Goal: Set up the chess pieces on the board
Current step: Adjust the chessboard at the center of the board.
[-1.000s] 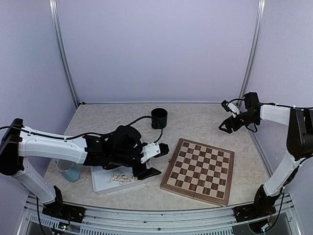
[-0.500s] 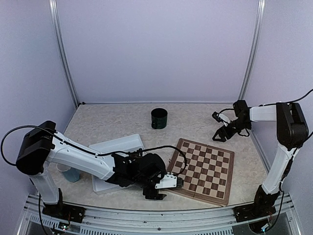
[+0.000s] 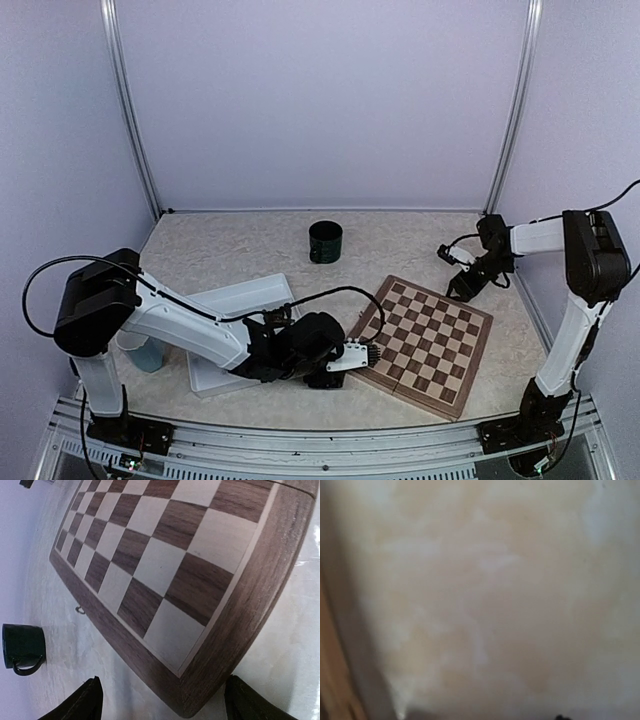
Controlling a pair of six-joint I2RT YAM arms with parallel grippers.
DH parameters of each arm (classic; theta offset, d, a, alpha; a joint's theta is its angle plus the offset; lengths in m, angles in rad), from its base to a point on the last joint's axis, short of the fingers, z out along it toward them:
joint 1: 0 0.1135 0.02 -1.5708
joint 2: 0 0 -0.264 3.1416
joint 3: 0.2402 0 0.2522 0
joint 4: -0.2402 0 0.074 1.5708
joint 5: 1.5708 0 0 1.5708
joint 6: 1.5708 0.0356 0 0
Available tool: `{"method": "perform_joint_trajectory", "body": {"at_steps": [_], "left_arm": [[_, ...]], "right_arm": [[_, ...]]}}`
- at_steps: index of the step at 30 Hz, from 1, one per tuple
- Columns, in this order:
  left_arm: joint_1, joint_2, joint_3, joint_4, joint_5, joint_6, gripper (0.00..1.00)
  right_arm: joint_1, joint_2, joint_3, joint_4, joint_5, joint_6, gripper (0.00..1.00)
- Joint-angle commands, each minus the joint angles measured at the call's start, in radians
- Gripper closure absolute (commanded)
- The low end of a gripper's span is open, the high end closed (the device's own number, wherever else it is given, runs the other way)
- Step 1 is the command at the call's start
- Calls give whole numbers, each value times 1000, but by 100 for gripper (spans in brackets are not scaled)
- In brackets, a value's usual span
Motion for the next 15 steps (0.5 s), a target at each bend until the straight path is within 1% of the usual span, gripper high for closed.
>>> {"method": "perform_joint_trajectory", "body": {"at_steps": [1,6,9,12,15], "left_arm": [[72,42,77,137,-92,-22,17],[164,100,149,180,-101,-41,18],[203,131,200,185,-94,-88,18],[225,152,230,194,-85,-125,18],[229,156,224,208,-68,-131,18]], "right_arm": [[2,-32,-54,-53,97,-42,37],[2,-61,-90,-98,93,-15,37],[3,-86,-109,-114,83,19,37],[2,-118,-134,-124,55,34,37],[3,-153,-162,-130,28,39,37]]}}
